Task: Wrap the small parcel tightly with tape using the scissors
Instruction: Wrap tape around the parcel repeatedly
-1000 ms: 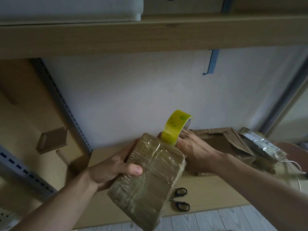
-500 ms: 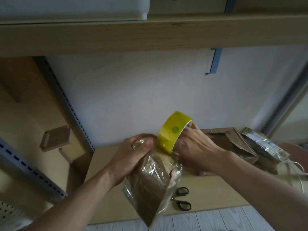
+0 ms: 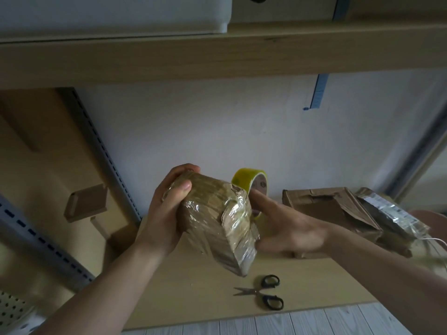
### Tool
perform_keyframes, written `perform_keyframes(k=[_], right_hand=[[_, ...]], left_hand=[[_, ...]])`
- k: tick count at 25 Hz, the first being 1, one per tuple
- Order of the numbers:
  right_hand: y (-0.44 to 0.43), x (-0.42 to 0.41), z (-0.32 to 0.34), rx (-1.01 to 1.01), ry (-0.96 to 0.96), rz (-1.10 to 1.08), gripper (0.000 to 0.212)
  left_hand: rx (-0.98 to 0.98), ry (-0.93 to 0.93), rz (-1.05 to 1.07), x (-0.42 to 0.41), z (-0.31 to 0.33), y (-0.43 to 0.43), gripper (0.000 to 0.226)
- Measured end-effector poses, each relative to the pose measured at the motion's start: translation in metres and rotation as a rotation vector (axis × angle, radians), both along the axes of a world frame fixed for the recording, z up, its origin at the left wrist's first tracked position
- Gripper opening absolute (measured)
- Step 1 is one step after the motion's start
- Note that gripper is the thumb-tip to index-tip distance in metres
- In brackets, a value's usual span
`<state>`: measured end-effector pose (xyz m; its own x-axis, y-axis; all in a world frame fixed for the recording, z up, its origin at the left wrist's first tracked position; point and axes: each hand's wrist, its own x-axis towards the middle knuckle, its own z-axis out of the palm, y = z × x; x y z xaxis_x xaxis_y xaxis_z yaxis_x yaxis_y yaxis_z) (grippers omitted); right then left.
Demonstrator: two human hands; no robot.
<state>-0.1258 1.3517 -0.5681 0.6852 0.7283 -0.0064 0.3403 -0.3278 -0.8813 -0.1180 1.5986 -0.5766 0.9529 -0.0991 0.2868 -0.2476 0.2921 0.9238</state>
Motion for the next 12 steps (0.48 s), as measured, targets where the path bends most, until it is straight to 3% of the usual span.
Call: perform_keyframes(k=[2,5,8,12], right_hand=[[0.01,-0.002,0.007,0.201,0.175,0.053,0.099],[0.026,-0.002,0.007,0.336,0.238,0.054,0.105],[0.025,0.0,0.006,0.347,0.196,0.029,0.113],[0.026,-0.002,0.0,0.284,0.043,-0.003,0.113]], left_hand=[[0.002,-0.03,-0.036,-0.002,-0.001,-0.004,0.06],[0.015,-0.056,-0.039,-0.007,-0.003,-0.013,0.06],[0.016,-0.125,0.024,-0.006,-0.002,-0.012,0.046],[-0.177,-0.07,-0.048,-0.01,0.003,-0.011,0.055]])
